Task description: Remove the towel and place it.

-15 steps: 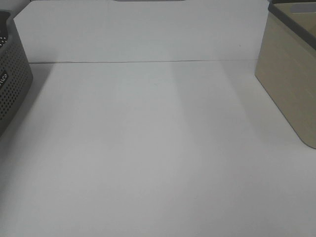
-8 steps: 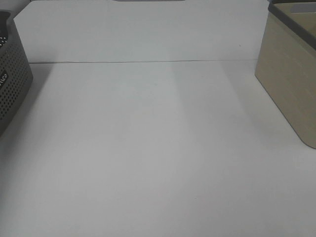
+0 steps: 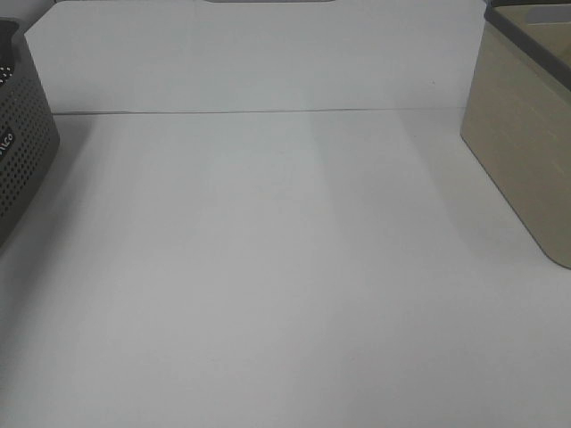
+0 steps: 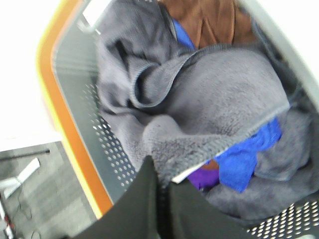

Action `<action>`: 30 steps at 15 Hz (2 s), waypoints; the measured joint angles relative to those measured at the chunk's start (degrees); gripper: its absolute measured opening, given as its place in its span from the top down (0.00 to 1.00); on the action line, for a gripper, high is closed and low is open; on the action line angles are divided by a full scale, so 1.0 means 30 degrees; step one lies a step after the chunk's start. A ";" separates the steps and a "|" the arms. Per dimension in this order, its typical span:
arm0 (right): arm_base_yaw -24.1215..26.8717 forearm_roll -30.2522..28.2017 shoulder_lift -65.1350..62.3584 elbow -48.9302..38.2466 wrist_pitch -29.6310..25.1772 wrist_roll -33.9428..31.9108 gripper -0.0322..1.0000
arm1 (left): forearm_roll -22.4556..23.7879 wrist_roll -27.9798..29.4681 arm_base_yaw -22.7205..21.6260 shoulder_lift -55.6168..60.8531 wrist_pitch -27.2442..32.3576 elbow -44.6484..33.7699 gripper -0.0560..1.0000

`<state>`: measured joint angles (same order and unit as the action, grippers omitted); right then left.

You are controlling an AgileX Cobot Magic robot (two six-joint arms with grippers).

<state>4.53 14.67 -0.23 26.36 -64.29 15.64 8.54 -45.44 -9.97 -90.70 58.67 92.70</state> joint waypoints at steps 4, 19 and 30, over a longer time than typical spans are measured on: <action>0.0000 0.0000 0.0000 0.0000 0.0000 0.0000 0.24 | -0.1509 0.0019 0.0076 0.2597 0.0019 0.0000 0.95; 0.0000 1.8736 1.2204 0.0344 0.1986 1.9958 0.24 | -0.4469 -0.0516 0.9950 0.7792 -0.3782 0.0000 0.95; -0.3075 2.5707 2.6280 0.3075 0.0726 3.1933 0.24 | -0.4450 -0.2082 1.7800 0.3648 -0.8690 0.0000 0.95</action>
<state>-4.70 91.79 78.61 35.58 -62.11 111.44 -4.81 -51.68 43.43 -79.76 32.60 92.70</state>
